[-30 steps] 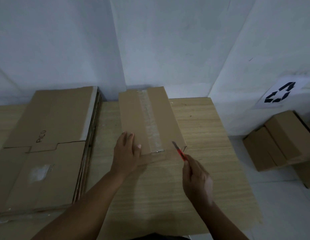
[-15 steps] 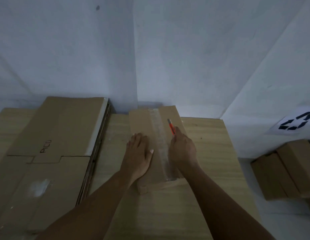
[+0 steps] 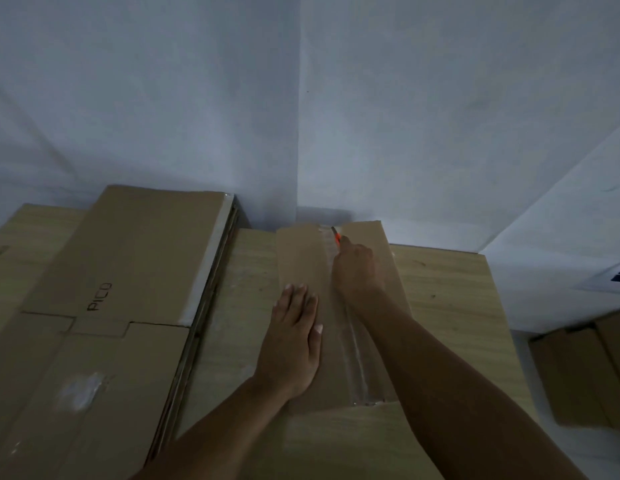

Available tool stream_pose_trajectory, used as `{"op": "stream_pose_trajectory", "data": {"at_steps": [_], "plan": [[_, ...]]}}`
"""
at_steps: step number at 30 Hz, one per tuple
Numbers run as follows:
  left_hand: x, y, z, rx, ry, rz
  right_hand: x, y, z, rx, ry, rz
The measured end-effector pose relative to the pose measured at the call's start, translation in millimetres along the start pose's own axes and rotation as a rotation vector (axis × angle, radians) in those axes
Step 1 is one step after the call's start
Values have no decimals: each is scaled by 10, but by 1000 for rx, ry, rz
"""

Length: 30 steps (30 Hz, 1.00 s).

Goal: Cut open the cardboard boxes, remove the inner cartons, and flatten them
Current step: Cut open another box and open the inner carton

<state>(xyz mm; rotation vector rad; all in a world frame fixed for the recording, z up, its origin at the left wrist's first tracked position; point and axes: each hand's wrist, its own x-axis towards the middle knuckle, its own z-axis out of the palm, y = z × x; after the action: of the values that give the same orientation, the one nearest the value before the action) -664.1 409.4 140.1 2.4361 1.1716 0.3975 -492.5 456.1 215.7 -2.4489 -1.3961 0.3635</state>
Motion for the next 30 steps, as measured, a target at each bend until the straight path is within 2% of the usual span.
{"op": "stream_pose_trajectory", "data": {"at_steps": [7, 12, 20, 30], "plan": [[0, -2, 6, 11, -22, -3, 7, -37, 77, -82, 0, -9], [-2, 22, 18, -7, -6, -9, 6, -169, 91, -40, -3, 69], [13, 31, 34, 26, -9, -46, -148, -130, -25, -247, -37, -36], [25, 101, -31, 64, -47, -63, -454, -8, -178, -232, -93, -47]]}}
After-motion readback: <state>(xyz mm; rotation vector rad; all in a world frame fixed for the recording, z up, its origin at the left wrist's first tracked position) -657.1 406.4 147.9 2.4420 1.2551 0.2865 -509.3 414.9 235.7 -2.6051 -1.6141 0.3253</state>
